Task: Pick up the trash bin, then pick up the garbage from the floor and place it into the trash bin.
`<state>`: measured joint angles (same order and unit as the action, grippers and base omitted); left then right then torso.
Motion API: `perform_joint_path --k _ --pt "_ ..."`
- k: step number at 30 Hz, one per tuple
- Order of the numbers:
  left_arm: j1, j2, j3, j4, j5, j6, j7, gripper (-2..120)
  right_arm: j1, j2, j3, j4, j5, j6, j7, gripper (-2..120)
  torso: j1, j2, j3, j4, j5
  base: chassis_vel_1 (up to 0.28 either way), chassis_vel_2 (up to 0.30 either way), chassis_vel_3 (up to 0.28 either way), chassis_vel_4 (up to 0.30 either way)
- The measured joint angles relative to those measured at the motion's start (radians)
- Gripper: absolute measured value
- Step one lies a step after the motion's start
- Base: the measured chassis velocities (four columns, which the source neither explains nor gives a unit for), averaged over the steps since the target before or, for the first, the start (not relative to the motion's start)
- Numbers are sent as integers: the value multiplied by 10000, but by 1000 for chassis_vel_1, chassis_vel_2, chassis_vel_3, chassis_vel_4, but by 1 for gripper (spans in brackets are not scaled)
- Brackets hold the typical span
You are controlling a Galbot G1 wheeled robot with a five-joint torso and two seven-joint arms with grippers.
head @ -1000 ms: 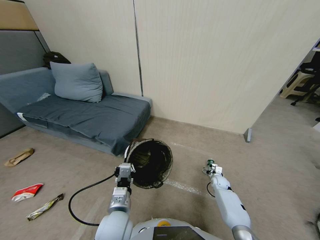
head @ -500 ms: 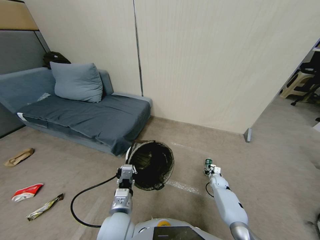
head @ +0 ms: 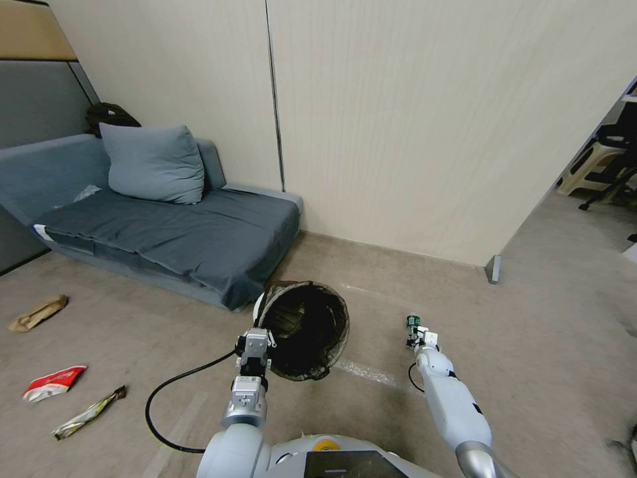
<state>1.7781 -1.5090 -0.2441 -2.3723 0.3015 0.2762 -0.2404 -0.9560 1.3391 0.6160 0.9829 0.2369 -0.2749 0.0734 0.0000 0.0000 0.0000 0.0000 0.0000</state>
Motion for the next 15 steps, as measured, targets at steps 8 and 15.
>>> perform_joint_path --k 8,15 --pt "-42 -6 32 94 6 -11 -3 0 -264 17 34 808 51 187 84 22 1 0 0 -1 1 0 0 0 0" --pt "-140 1 100 255 -97 -15 -16 0 -927 51 37 3099 147 700 174 22 0 0 0 1 -4 0 0 0 0"
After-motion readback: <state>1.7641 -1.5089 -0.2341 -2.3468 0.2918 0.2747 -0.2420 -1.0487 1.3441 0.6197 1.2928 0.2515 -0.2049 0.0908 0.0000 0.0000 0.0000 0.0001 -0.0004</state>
